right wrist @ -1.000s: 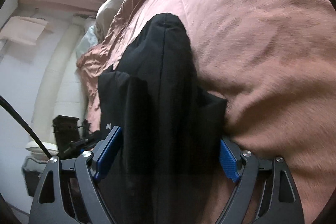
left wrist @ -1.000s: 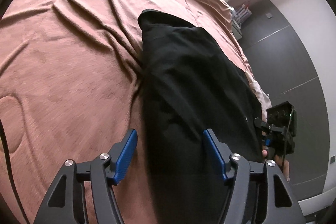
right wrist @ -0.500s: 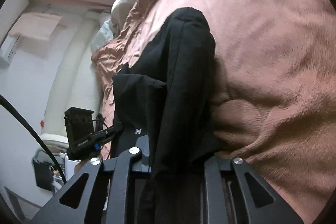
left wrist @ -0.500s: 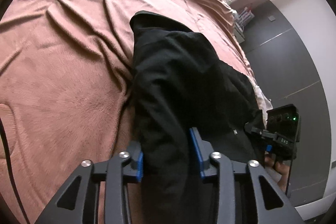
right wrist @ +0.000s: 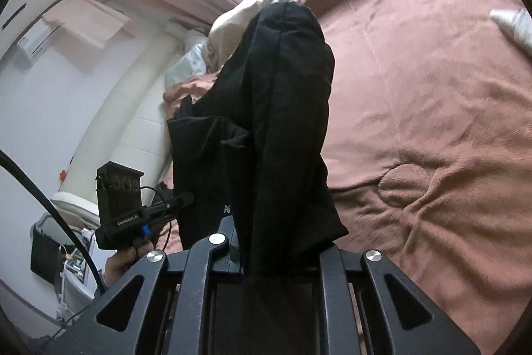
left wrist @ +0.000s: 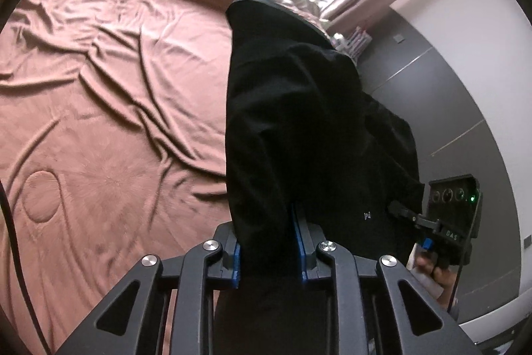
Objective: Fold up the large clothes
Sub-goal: 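Lift the folded black shirt with both grippers and carry it toward the cream pillow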
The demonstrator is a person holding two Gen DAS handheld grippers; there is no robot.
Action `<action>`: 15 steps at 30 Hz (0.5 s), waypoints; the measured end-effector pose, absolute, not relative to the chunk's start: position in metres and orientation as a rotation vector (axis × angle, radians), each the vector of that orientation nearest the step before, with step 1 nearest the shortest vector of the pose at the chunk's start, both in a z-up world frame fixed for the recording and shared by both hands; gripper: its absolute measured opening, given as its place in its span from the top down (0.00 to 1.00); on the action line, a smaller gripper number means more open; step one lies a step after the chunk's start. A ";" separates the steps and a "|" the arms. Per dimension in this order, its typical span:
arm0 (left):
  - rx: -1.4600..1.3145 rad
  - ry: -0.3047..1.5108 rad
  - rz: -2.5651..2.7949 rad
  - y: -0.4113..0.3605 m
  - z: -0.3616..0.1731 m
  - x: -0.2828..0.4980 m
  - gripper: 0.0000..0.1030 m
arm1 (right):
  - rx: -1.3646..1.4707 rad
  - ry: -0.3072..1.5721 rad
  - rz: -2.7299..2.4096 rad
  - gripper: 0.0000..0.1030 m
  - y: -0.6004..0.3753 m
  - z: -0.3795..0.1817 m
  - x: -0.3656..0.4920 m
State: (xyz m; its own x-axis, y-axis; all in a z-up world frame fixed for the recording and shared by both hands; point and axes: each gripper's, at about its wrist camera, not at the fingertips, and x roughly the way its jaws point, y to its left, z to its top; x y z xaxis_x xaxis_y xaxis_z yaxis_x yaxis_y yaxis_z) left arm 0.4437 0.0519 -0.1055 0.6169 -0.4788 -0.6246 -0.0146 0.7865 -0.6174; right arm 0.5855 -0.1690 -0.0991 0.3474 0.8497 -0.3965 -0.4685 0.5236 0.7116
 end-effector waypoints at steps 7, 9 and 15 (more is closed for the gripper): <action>-0.612 0.808 -0.350 0.013 -0.058 0.428 0.76 | 0.508 0.727 0.872 0.89 -0.189 -0.083 0.555; -0.603 0.794 -0.379 -0.005 -0.042 0.424 0.76 | 0.493 0.704 0.853 0.89 -0.199 -0.071 0.543; -0.583 0.766 -0.436 -0.051 -0.004 0.424 0.76 | 0.448 0.642 0.823 0.89 -0.234 -0.043 0.517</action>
State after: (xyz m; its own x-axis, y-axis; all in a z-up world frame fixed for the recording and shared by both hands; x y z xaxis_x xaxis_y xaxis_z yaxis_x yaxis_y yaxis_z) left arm 0.4237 -0.0511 -0.0043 0.6466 -0.5625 -0.5153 0.1562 0.7588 -0.6323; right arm 0.5167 -0.2340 -0.0429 0.5115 0.7860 -0.3473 -0.5281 0.6064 0.5945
